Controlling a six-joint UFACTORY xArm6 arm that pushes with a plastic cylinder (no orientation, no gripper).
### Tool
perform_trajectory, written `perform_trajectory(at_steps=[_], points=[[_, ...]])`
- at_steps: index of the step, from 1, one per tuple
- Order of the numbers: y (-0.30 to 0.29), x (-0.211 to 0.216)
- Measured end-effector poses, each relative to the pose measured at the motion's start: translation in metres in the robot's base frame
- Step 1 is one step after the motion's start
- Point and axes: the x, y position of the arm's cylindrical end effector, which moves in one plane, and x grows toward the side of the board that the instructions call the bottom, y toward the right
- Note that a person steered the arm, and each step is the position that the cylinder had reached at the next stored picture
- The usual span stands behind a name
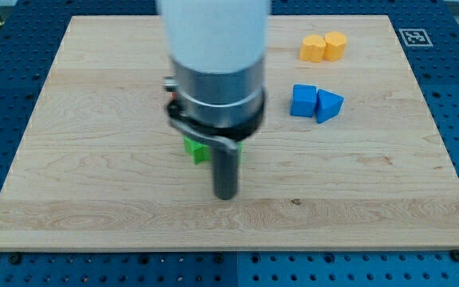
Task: Move your arm to the bottom right side of the board
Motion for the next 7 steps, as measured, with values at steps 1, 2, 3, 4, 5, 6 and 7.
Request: perform_trajectory(at_steps=[1,2,3,4,5,6,7], points=[[0.038,0.009],[0.039,0.009],[0.039,0.009],[0.061,0.011],[0.116,0.017],[0.160,0.017],[0.217,0.003]])
